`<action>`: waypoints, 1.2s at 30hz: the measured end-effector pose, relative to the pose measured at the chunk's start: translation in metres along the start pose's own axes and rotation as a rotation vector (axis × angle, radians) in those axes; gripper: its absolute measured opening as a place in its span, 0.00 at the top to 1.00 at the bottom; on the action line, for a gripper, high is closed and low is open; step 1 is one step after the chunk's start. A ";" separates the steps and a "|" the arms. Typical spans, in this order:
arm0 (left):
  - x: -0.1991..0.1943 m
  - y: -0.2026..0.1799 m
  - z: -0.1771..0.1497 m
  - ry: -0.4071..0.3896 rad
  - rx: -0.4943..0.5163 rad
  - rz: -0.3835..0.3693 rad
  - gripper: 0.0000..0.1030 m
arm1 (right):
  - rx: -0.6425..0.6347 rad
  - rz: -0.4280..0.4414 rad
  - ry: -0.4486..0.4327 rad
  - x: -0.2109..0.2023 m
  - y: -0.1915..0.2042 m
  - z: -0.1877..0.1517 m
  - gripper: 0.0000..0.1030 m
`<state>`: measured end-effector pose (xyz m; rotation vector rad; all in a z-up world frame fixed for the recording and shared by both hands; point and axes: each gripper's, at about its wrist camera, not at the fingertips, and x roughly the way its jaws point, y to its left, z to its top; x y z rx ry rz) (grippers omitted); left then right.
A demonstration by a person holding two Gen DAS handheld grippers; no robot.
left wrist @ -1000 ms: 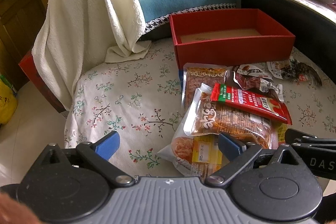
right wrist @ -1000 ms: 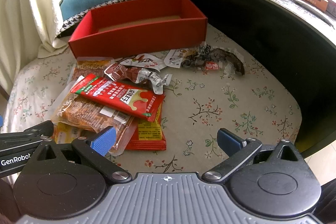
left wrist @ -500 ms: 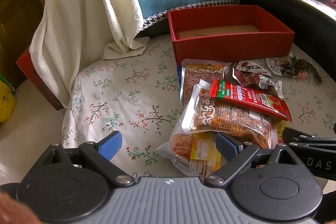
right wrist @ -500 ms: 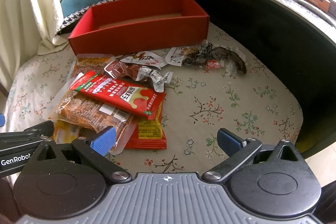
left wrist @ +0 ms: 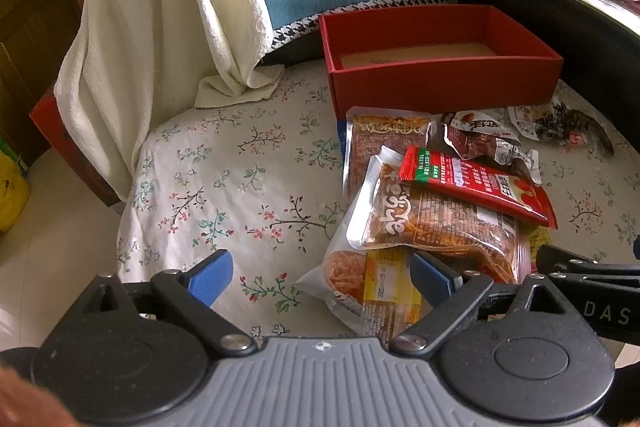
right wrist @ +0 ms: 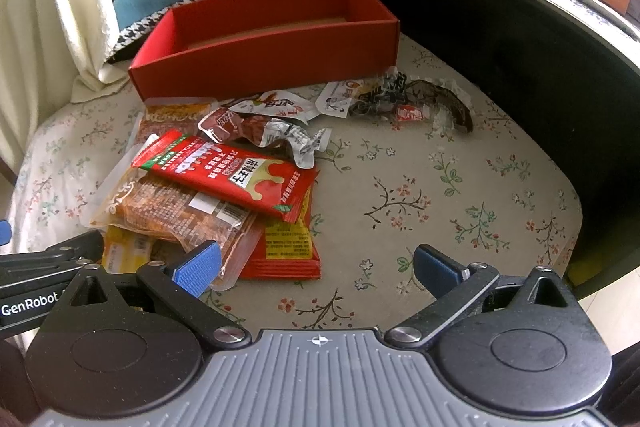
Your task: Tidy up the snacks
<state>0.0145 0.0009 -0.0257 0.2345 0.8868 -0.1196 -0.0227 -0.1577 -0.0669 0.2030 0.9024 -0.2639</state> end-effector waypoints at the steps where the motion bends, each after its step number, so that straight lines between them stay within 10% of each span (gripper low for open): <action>1: 0.000 0.000 0.000 0.000 0.000 0.000 0.13 | 0.000 0.000 0.000 0.000 0.000 0.000 0.00; 21: -0.009 0.015 0.007 -0.008 -0.060 -0.106 0.12 | -0.080 -0.013 -0.135 -0.029 0.001 0.013 0.00; 29: -0.042 0.043 0.018 -0.213 -0.172 -0.130 0.06 | -0.168 0.095 -0.573 -0.117 -0.003 0.040 0.00; 33: -0.024 0.043 0.018 -0.135 -0.163 -0.134 0.06 | 0.110 0.264 -0.107 -0.047 -0.033 0.050 0.02; 36: -0.012 0.036 0.017 -0.074 -0.124 -0.161 0.06 | 0.171 0.256 -0.053 -0.027 -0.040 0.050 0.02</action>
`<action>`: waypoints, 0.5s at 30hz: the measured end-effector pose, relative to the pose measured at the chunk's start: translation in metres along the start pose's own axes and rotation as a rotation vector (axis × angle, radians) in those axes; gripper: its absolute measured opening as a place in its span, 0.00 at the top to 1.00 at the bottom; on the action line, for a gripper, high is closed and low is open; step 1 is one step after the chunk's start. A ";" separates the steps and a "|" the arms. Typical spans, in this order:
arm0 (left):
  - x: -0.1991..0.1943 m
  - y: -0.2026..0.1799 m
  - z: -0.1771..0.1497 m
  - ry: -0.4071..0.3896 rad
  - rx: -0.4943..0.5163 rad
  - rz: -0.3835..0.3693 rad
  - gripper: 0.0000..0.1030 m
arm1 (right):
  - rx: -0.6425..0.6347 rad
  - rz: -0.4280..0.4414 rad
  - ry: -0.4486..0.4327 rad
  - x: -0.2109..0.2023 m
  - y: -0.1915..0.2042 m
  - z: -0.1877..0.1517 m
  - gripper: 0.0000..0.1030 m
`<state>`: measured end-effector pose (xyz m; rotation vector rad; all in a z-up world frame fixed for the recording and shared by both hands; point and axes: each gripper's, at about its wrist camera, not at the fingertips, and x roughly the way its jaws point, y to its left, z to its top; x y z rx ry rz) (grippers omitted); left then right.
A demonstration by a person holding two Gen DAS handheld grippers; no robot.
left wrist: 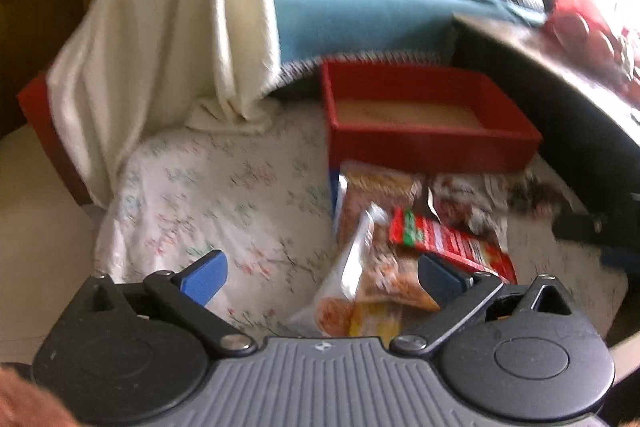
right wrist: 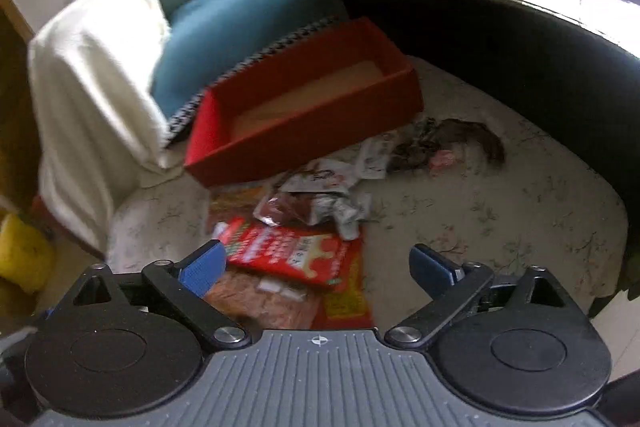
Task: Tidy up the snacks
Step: 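Move the right tool over the pile toward the white date pouch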
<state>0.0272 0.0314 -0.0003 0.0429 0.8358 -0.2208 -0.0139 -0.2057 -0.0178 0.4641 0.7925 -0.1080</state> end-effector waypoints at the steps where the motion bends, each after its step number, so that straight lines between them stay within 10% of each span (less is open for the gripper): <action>1: 0.002 -0.002 0.001 0.004 0.013 -0.002 0.06 | -0.062 -0.034 -0.027 0.000 0.005 0.003 0.01; 8: 0.014 -0.011 0.011 0.008 0.097 -0.024 0.06 | -0.455 -0.154 -0.050 0.028 0.033 0.014 0.01; 15: 0.044 0.001 0.039 0.066 0.067 -0.076 0.06 | -0.625 -0.095 0.080 0.076 0.041 0.035 0.08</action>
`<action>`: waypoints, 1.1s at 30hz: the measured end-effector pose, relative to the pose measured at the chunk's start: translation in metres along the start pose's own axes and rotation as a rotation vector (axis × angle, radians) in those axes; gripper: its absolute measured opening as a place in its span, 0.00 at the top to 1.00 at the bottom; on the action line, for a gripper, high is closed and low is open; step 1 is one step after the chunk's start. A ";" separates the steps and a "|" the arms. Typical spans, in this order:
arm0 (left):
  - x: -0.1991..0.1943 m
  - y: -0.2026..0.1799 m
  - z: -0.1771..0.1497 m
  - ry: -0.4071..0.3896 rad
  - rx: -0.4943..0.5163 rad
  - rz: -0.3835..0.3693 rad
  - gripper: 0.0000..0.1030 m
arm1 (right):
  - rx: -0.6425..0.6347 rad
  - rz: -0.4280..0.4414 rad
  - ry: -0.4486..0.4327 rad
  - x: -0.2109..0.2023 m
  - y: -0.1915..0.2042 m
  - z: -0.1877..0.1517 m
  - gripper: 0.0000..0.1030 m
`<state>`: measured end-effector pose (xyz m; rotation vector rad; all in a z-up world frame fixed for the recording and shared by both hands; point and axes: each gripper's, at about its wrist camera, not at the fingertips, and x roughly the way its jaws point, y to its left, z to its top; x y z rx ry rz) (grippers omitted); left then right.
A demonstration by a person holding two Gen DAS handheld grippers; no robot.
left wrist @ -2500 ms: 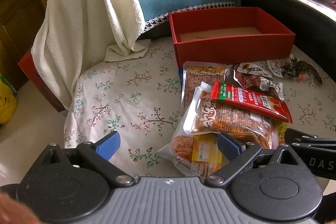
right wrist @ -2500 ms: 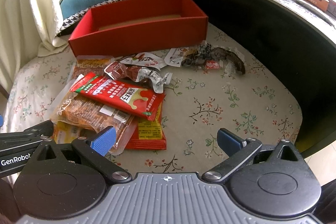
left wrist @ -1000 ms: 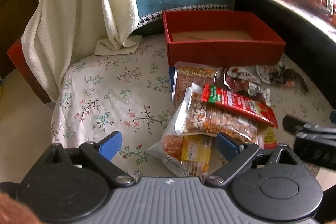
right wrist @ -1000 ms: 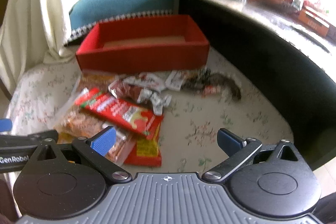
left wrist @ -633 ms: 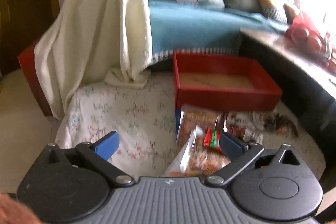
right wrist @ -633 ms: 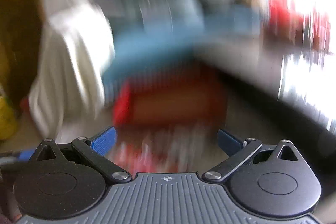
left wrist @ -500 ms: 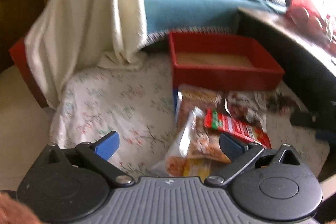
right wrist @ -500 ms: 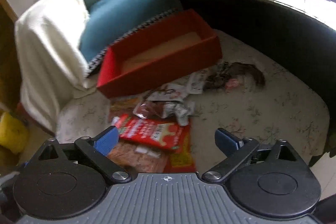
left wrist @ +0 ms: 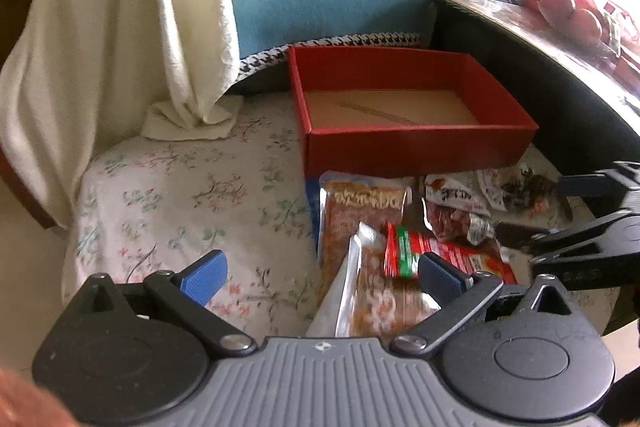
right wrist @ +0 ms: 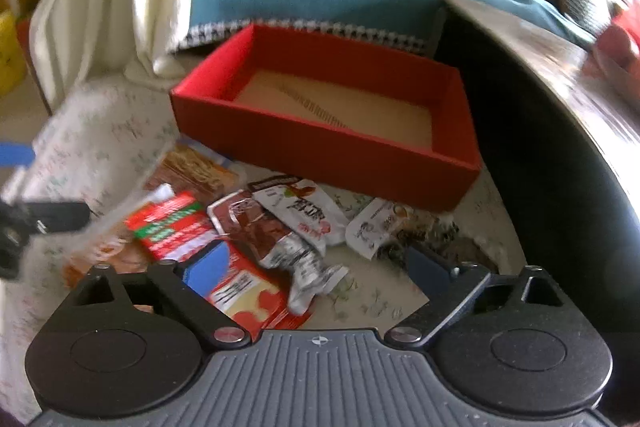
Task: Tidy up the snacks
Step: 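Move the right tool over the pile toward the white date pouch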
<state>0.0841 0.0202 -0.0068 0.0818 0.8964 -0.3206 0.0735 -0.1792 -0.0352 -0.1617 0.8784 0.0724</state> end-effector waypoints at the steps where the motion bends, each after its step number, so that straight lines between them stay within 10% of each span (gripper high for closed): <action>1: 0.003 -0.002 0.004 -0.005 0.009 0.008 0.06 | -0.007 0.026 0.020 0.007 -0.001 0.003 0.10; 7: 0.033 -0.006 0.014 0.068 -0.005 -0.042 0.06 | 0.334 0.254 0.216 0.060 -0.031 0.013 0.18; 13: 0.044 -0.003 0.010 0.134 -0.034 -0.087 0.06 | 0.462 0.341 0.246 0.073 -0.031 0.016 0.06; 25: 0.046 0.013 0.006 0.167 -0.067 -0.082 0.06 | -0.356 0.217 0.230 0.061 0.028 0.026 0.07; 33: 0.049 0.005 0.006 0.201 -0.065 -0.139 0.06 | -0.253 0.380 0.263 0.076 0.004 0.055 0.09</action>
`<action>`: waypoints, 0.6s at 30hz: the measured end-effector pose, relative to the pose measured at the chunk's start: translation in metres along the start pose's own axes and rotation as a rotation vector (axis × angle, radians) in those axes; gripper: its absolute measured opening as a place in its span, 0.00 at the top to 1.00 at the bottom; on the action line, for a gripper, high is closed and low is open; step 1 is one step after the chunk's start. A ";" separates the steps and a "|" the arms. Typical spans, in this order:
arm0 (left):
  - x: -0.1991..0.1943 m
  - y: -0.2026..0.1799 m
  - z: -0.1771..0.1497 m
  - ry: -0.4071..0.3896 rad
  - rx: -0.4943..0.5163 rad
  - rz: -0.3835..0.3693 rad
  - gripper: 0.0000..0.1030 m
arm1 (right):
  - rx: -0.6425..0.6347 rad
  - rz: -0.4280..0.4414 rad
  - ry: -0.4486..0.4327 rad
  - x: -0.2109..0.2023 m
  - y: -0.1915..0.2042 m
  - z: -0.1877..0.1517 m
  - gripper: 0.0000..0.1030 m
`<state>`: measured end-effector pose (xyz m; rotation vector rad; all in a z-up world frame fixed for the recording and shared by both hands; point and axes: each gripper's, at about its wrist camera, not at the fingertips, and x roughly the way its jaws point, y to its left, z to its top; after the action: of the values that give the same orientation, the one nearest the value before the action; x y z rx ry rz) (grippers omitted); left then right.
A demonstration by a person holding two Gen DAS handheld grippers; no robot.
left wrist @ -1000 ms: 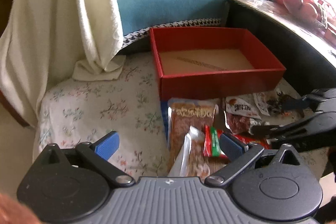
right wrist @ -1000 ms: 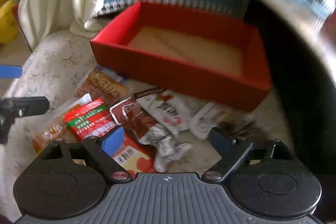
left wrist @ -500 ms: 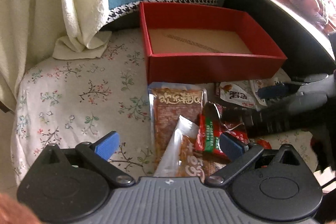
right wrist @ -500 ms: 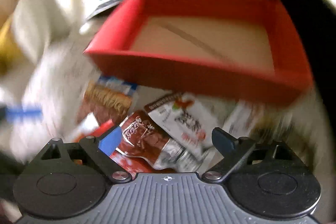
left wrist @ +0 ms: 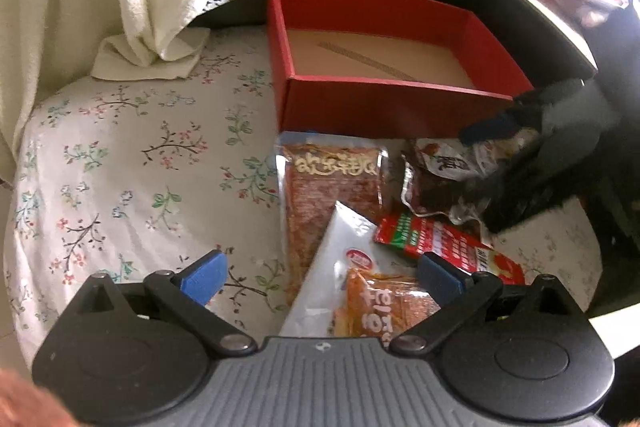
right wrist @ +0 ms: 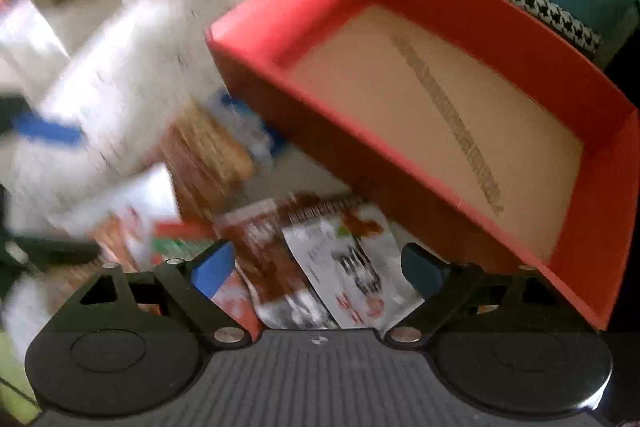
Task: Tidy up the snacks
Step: 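Move the right tool over the pile toward the white date pouch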
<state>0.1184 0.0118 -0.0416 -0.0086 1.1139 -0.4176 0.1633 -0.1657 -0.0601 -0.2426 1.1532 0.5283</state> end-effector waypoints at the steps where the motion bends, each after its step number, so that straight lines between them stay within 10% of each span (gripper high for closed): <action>1: 0.000 -0.001 -0.001 0.005 0.003 -0.008 0.06 | -0.002 0.032 -0.020 -0.003 -0.004 0.000 0.08; 8: 0.006 -0.006 -0.003 0.045 0.025 -0.038 0.06 | -0.110 -0.072 0.036 0.017 -0.010 -0.007 0.00; 18: 0.006 -0.007 -0.005 0.057 0.028 -0.028 0.06 | 0.043 0.011 -0.004 0.001 0.006 -0.054 0.11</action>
<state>0.1136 0.0045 -0.0477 0.0124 1.1651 -0.4606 0.1169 -0.1840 -0.0815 -0.1984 1.1609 0.5131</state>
